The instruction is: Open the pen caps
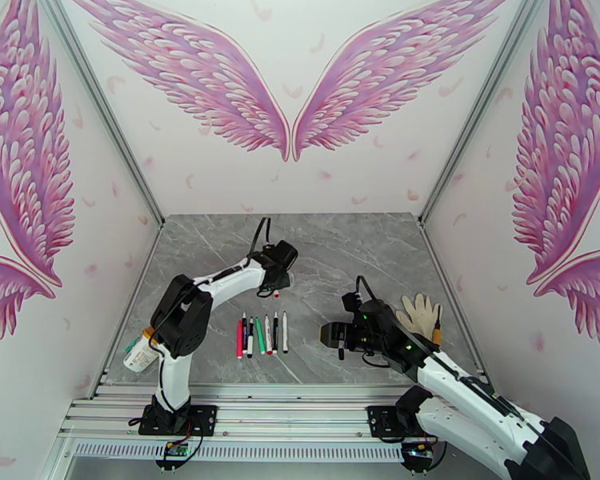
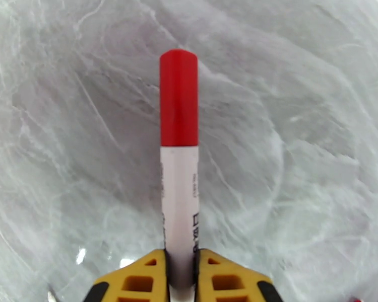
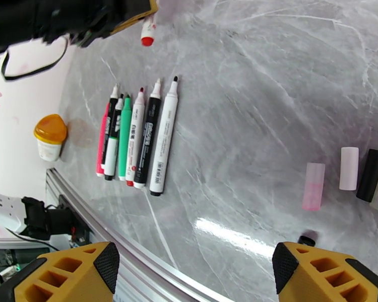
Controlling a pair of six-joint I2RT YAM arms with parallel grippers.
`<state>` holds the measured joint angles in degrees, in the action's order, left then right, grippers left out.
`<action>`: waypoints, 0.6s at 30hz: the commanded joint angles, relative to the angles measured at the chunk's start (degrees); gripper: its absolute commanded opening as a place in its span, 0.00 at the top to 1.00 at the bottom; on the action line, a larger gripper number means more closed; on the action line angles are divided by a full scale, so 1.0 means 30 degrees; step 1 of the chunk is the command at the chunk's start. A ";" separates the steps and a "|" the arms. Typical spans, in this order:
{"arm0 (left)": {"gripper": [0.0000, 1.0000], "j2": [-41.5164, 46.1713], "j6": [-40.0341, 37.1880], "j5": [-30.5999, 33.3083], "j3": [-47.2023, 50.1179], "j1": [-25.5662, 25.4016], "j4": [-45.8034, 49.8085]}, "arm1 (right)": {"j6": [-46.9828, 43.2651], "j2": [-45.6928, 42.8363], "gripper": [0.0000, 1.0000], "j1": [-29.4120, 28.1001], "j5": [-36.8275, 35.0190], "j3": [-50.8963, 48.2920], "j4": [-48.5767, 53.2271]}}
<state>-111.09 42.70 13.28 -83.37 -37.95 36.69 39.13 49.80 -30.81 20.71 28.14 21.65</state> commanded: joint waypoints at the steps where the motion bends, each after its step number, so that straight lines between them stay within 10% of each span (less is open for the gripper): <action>1: 0.83 0.2440 -0.1747 -0.1322 0.1891 -0.0118 -0.2509 | 0.1317 -0.0112 0.19 0.1099 0.2077 -0.0183 -0.1386; 18: 0.81 0.9452 -0.4142 -0.5823 1.0073 -0.2076 -0.8527 | 0.3125 0.0501 0.30 0.2935 0.3488 0.0900 -0.2906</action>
<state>-85.41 32.86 0.64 -54.78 -43.66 15.53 45.21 50.13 -22.48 29.80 28.47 16.75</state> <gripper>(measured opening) 0.189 0.706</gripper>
